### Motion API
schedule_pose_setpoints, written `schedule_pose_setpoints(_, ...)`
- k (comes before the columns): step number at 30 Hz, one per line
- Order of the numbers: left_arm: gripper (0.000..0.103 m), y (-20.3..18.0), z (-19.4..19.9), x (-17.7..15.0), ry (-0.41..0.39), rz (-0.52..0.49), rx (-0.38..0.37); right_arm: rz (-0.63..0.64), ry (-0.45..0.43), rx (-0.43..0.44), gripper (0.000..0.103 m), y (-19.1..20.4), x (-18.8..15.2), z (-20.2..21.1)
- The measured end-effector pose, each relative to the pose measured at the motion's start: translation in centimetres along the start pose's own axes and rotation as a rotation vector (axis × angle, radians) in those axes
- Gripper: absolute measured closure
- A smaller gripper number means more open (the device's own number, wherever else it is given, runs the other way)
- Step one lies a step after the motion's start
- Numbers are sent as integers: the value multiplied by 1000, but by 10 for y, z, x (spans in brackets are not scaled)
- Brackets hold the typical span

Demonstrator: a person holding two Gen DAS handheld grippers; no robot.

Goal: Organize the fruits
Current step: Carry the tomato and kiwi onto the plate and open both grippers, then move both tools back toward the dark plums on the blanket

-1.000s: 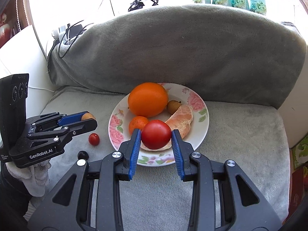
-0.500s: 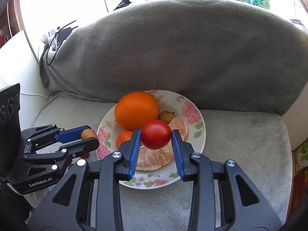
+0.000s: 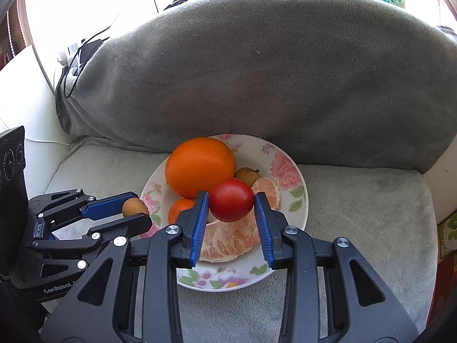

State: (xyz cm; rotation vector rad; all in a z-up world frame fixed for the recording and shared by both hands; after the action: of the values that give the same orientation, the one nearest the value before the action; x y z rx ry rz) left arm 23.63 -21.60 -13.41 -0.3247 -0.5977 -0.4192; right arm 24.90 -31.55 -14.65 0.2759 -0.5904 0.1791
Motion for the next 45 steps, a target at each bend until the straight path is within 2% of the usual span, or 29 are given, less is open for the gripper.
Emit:
schedule_pose_setpoints(3, 75, 0, 1, 0, -3, 1, -2, -3, -2, -9, 68, -1, -1, 1)
schedule_pose_setpoints(4, 66, 0, 1, 0, -4, -1, -1, -5, -2, -12, 66, -2, -1, 1)
schedule_pose_setpoints(5, 61, -1, 3, -1, -8, -4, 0, -7, -3, -12, 61, -2, 0, 1)
schedule_pose_setpoints(6, 55, -2, 3, -1, -10, -7, -1, -8, -9, -15, 47, -2, 0, 2)
schedule_pose_setpoints(7, 54, -2, 4, -1, -11, -8, -2, -10, -19, -19, 40, -3, 1, 4)
schedule_pose_setpoints(8, 53, -3, 4, -1, -9, -10, -1, -10, -30, -20, 39, -3, 1, 6)
schedule_pose_setpoints(10, 43, -4, 3, -1, -9, -10, 5, -9, -36, -21, 38, -2, 2, 9)
schedule_pose_setpoints(13, 40, -5, 5, -2, -11, -13, 4, -5, -48, -34, 27, -2, 4, 13)
schedule_pose_setpoints(15, 34, -5, 5, -2, -11, -11, 12, -5, -59, -39, 27, -2, 4, 16)
schedule_pose_setpoints(17, 33, -4, 5, -1, -11, -10, 18, -5, -57, -41, 26, -2, 6, 17)
schedule_pose_setpoints(19, 33, -4, 5, -1, -9, -11, 18, -4, -56, -44, 16, -1, 6, 17)
schedule_pose_setpoints(21, 32, -5, 5, -2, -7, -15, 23, -3, -65, -46, 15, -1, 6, 19)
schedule_pose_setpoints(24, 23, -5, 7, -2, -12, -14, 38, -5, -66, -50, 15, 1, 6, 21)
schedule_pose_setpoints(45, 23, -5, 22, -6, -28, -12, 59, -15, -96, -86, 15, 5, -2, 45)
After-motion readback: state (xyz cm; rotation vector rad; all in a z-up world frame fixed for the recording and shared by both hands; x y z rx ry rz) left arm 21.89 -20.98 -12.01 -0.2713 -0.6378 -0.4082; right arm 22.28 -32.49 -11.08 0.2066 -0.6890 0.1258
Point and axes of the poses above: each gripper's, at about its wrist camera, not at the fingertips, and z roughly against the way its jaws point, y to its left, x to its top, the point moved 7 cm from there along -z, roughly the way its jaws point, and after that the axes turned 8 degrees about y, right-handed, at the moved point
